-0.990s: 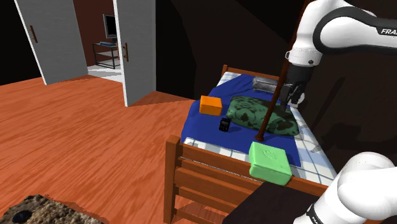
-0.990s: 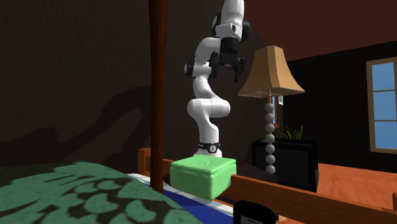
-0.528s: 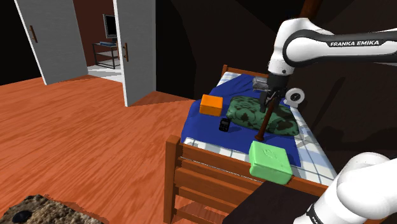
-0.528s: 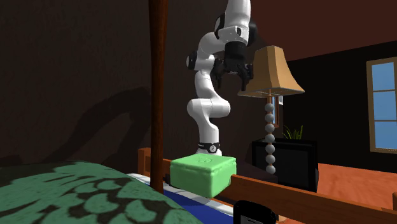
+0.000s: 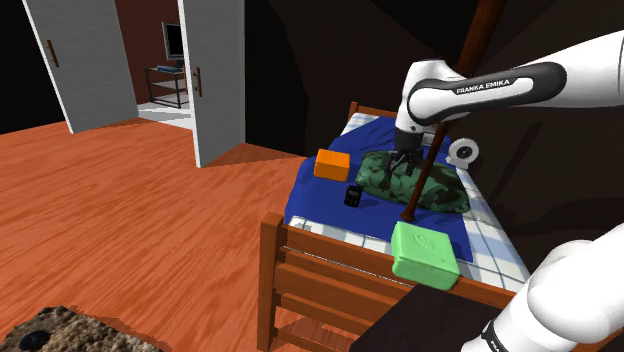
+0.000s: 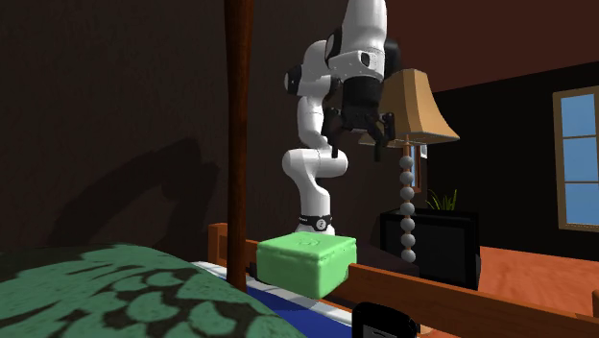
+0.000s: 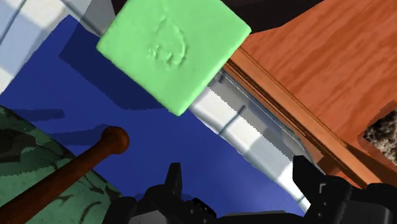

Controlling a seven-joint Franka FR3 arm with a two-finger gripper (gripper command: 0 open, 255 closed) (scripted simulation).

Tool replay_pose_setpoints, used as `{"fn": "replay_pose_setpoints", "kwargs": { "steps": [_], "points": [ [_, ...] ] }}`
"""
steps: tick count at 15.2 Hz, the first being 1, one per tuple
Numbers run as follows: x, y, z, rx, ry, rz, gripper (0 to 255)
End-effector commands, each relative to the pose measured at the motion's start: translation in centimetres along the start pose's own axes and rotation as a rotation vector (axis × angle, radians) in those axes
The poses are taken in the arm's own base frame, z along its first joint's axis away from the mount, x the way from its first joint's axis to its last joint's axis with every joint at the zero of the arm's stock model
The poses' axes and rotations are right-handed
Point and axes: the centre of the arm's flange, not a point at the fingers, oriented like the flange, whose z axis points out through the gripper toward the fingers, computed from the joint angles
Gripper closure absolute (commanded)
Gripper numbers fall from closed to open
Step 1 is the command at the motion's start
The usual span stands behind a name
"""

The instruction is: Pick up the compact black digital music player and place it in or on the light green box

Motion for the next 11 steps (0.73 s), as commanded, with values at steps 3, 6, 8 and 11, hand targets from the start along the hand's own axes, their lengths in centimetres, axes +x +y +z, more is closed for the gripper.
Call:
{"fn": "replay_pose_setpoints", "kwargs": {
  "steps": [3,6,8,11],
  "points": [
    [4.2,0.7,3.1,0.01,0.006,0.04,0],
    [7.3,1.2,5.4,0.017,0.009,0.071,0],
    [9.4,1.6,7.0,0.022,0.011,0.091,0],
    [12.5,2.3,9.3,0.029,0.015,0.121,0]
  ]
}}
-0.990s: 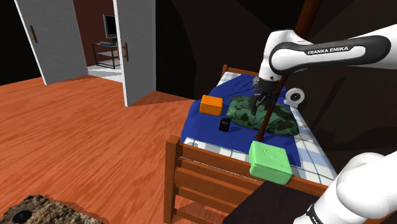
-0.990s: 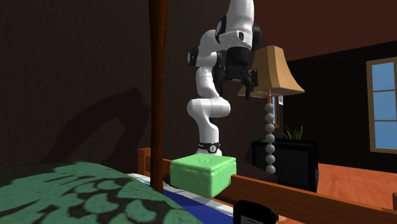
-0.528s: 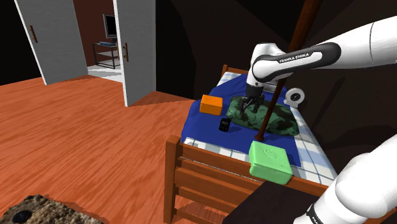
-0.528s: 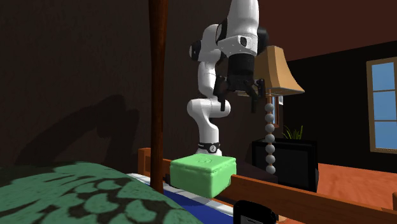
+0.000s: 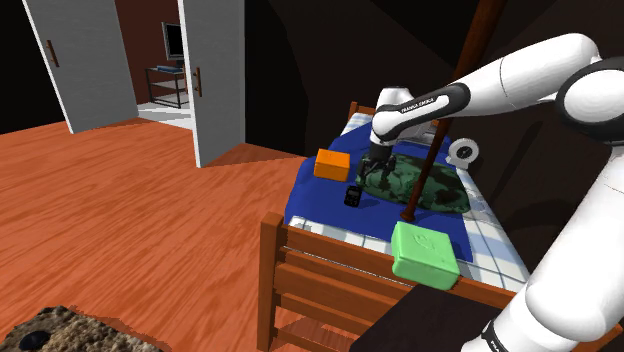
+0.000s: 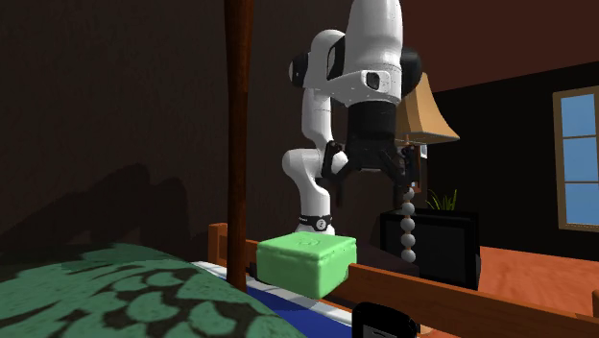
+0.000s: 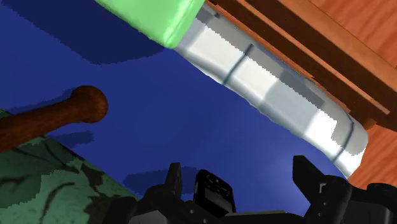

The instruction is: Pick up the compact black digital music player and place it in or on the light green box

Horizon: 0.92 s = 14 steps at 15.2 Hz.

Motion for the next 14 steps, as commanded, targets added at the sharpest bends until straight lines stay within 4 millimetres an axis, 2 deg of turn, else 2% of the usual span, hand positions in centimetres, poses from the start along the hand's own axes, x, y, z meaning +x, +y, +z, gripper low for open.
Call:
{"fn": "replay_pose_setpoints", "kwargs": {
  "steps": [1,10,14],
  "points": [
    [2.1,0.3,1.5,0.005,0.003,0.02,0],
    [11.4,2.1,8.5,0.027,0.013,0.111,0],
    [11.8,2.1,10.4,0.027,0.013,0.114,0]
  ]
}}
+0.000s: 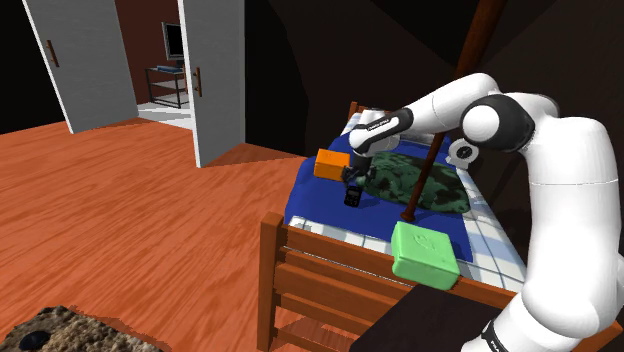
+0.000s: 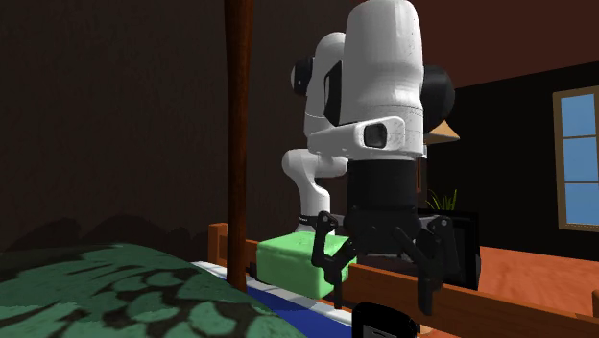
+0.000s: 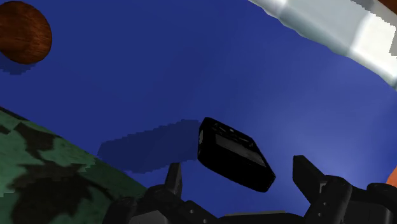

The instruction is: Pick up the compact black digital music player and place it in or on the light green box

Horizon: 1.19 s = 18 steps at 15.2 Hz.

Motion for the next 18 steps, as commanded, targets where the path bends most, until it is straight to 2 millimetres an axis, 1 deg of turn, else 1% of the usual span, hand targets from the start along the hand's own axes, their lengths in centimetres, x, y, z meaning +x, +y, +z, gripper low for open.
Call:
{"fn": "replay_pose_setpoints", "kwargs": {
  "steps": [1,3,4,12,13,18],
  "points": [
    [0.1,-0.1,1.2,0.0,0.001,0.001,0],
    [0.1,-0.1,2.2,0.0,0.001,0.001,0],
    [0.1,-0.1,3.0,0.0,0.001,0.001,0],
    [0.1,-0.1,3.0,0.0,0.0,0.001,0],
    [0.1,-0.1,3.0,0.0,0.0,0.001,255],
    [0.2,-0.1,3.0,0.0,0.001,0.001,255]
  ]
}}
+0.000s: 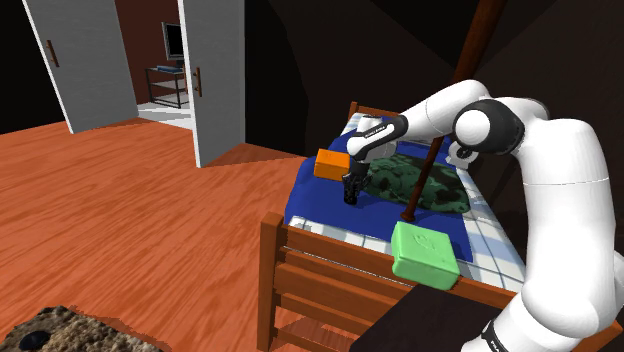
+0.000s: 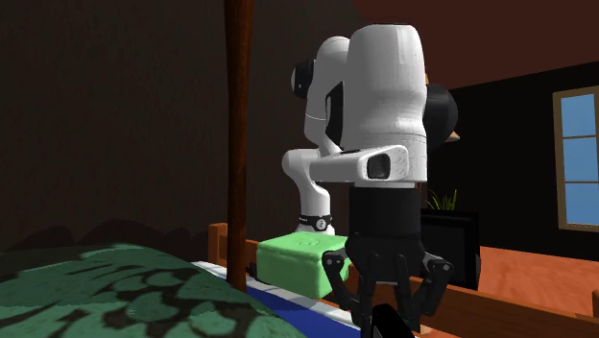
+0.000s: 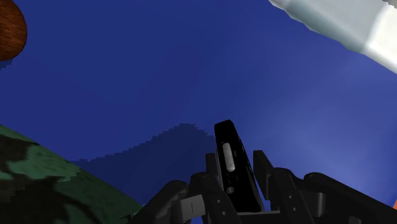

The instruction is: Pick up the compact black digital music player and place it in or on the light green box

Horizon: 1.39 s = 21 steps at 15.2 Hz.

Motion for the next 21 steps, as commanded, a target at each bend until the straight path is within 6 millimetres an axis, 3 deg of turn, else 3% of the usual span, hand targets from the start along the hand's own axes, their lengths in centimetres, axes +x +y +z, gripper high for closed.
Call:
{"fn": "replay_pose_setpoints", "kwargs": {
  "steps": [1,4,21],
  "points": [
    [0.0,0.2,0.2,-0.002,-0.004,0.002,255],
    [-0.1,0.2,0.2,-0.002,-0.004,0.002,255],
    [0.0,0.3,-8.7,-0.002,-0.004,0.002,255]
  ]
}}
